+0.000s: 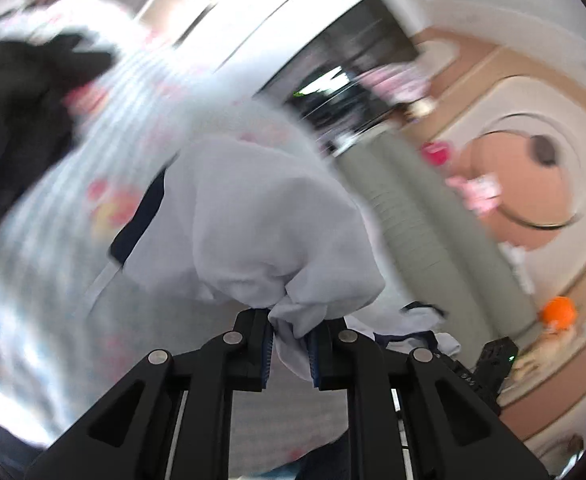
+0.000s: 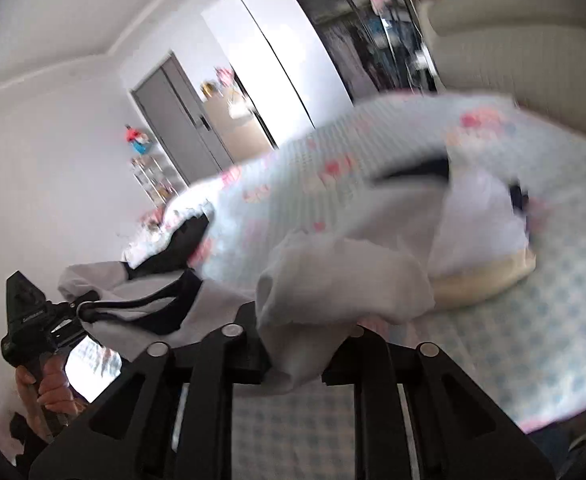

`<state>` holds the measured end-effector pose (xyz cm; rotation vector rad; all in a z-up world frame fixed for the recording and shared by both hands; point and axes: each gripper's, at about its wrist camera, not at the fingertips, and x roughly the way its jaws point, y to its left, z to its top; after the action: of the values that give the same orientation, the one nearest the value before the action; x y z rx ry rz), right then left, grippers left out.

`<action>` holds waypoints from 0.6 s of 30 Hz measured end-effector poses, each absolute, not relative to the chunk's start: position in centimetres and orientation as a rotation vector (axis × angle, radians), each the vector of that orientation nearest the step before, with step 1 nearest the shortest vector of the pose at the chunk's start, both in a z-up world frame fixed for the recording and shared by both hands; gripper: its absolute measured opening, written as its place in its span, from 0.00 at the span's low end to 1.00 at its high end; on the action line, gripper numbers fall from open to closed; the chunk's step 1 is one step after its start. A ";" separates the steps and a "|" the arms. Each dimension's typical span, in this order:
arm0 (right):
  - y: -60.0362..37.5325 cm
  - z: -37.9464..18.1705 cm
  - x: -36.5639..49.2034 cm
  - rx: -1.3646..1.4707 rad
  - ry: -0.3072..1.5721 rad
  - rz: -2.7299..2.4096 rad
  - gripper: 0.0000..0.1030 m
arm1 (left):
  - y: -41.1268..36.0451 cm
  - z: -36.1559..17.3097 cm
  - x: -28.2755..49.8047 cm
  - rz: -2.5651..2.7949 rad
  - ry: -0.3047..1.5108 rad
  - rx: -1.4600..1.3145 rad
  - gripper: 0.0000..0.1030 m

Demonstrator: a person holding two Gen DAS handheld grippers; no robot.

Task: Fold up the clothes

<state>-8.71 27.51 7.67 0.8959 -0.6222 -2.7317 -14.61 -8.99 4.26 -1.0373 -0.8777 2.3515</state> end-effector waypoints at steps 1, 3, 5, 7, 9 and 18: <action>27.3 5.5 -9.2 0.991 -0.644 -2.698 0.16 | -9.0 1.7 -14.9 2.332 -0.880 -1.154 0.15; 26.8 0.3 -8.8 1.225 -0.624 -2.636 0.17 | -8.3 -4.4 -15.2 2.260 -0.758 -1.486 0.17; 26.0 -4.1 -8.2 1.412 -0.577 -2.577 0.16 | -8.0 -8.9 -14.5 2.187 -0.679 -1.697 0.17; 26.3 -6.8 -8.1 1.492 -0.616 -2.522 0.16 | -8.4 -10.3 -13.2 2.156 -0.708 -1.715 0.18; 26.7 -9.0 -7.8 1.558 -0.653 -2.481 0.16 | -9.2 -10.5 -12.2 2.134 -0.777 -1.670 0.24; 26.1 -8.4 -6.7 1.605 -0.551 -2.515 0.24 | -11.0 -8.0 -10.4 2.230 -0.816 -1.550 0.25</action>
<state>-6.70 26.07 -8.39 1.6046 -0.5506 -2.5149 -10.38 -10.98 -7.99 -1.5504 -0.8163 2.2303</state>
